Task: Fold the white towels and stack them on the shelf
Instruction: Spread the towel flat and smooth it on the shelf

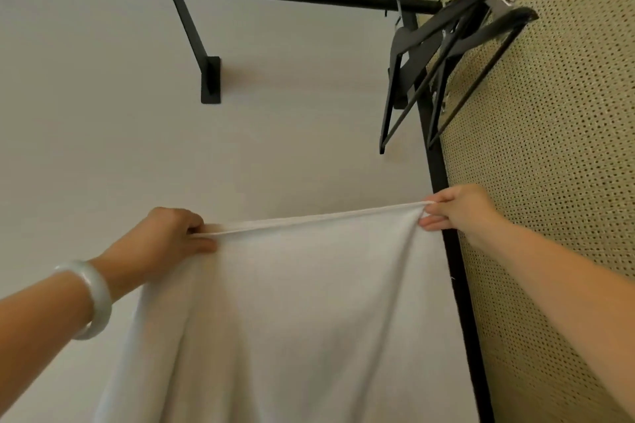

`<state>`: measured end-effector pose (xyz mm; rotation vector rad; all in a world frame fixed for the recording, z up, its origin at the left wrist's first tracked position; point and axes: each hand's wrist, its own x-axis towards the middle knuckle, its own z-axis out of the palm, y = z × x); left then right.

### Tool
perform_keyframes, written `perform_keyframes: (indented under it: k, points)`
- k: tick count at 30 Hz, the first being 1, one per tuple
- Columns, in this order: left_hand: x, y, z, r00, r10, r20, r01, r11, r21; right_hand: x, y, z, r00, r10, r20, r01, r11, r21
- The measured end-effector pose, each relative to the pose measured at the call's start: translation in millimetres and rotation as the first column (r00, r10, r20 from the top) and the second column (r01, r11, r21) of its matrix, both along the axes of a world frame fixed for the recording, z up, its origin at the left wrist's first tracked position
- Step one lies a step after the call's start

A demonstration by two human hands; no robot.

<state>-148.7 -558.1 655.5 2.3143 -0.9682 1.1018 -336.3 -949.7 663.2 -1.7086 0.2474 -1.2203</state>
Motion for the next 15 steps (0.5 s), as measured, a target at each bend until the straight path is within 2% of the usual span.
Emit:
perform_keyframes:
  k: [5,8,10,13,15]
  points:
    - [-8,16,14,1.000,-0.005,0.019,0.008,0.993,-0.118,3,0,5,0.999,-0.029,-0.027,0.027,0.998,-0.049]
    - [-16,23,34,0.998,-0.038,0.052,0.043,0.994,-0.098,1,-4,25,0.989,-0.149,0.004,0.148,0.981,-0.128]
    - [-18,28,51,0.994,-0.077,0.083,0.082,0.995,-0.056,-3,-6,42,0.983,-0.173,0.068,0.179,0.979,-0.099]
    - [-15,31,68,0.990,-0.112,0.091,0.111,0.994,0.010,-6,-13,61,0.986,-0.068,0.152,0.066,0.998,0.022]
    - [-4,26,64,0.991,-0.117,0.070,0.113,0.992,0.055,1,-19,54,0.994,0.018,0.111,-0.028,0.996,0.089]
